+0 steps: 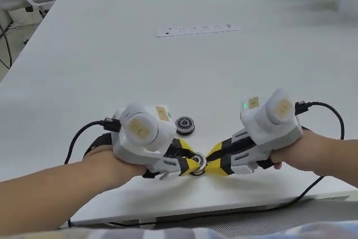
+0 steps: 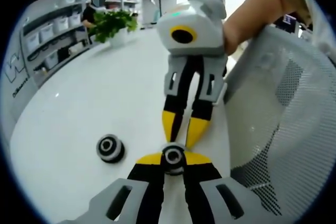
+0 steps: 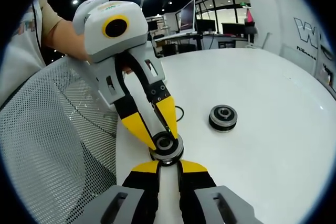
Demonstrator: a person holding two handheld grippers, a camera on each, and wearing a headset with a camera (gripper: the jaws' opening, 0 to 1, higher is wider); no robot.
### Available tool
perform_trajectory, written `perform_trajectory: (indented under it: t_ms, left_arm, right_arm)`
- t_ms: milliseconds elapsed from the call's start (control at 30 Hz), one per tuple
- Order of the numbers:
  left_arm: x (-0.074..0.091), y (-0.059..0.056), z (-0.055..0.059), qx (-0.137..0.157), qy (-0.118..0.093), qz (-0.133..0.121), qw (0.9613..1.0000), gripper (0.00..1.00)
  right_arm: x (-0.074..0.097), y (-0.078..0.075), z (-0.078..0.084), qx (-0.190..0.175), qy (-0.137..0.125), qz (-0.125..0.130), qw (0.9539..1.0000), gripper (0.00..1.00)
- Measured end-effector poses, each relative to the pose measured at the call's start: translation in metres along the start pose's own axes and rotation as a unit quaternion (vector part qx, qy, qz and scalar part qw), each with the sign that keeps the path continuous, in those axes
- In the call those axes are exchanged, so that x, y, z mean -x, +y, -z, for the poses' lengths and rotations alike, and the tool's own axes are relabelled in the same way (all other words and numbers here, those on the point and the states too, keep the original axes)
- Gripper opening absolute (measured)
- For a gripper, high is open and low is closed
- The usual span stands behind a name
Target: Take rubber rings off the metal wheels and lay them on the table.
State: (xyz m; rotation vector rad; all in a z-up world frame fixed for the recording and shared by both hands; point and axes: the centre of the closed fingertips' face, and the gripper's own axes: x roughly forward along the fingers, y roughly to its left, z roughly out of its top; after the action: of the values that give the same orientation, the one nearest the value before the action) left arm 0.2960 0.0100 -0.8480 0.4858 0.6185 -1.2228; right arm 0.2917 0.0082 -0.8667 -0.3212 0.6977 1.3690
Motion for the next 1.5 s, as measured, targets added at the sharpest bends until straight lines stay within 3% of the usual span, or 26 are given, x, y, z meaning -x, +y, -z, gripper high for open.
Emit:
perform_trajectory:
  t_ms: [200,600,767,867,1133,1167,1200,1300,1333,1500]
  left_arm:
    - [0.000,0.000,0.000,0.002,-0.002,-0.005,1.0000,0.14]
    - [0.000,0.000,0.001,0.004,-0.002,-0.010,0.9999,0.14]
    - [0.000,0.000,0.001,0.002,-0.005,-0.011,0.9999,0.14]
    - [0.000,-0.001,0.001,0.000,-0.004,-0.014,0.9999,0.14]
    - [0.000,-0.001,0.002,0.000,-0.004,-0.013,0.9999,0.14]
    - [0.000,-0.001,0.002,0.000,-0.004,-0.012,0.9999,0.14]
    - [0.000,-0.001,0.002,-0.001,-0.004,-0.012,0.9999,0.14]
    - [0.001,-0.001,0.002,0.000,-0.003,-0.011,0.9999,0.14]
    - [0.001,-0.001,0.002,-0.001,-0.003,-0.012,0.9999,0.14]
    - [0.002,-0.003,0.004,-0.006,-0.001,-0.009,0.9999,0.13]
  right_arm:
    - [0.002,0.002,0.002,-0.013,0.008,0.005,0.9999,0.04]
    - [0.002,-0.002,0.002,-0.083,0.001,0.011,0.9965,0.00]
    - [0.003,-0.004,0.003,-0.140,-0.012,0.003,0.9901,0.00]
    - [0.005,-0.004,0.002,-0.140,-0.015,0.004,0.9901,0.00]
    - [0.010,-0.007,-0.003,-0.170,-0.036,0.010,0.9847,0.00]
    - [0.012,-0.007,-0.004,-0.175,-0.039,0.006,0.9839,0.00]
    - [0.012,-0.008,-0.009,-0.199,-0.057,0.000,0.9784,0.00]
    - [0.012,-0.008,-0.007,-0.196,-0.053,0.002,0.9792,0.00]
    - [0.012,-0.008,-0.009,-0.207,-0.058,-0.001,0.9765,0.00]
    - [0.012,-0.008,-0.010,-0.218,-0.064,0.002,0.9738,0.00]
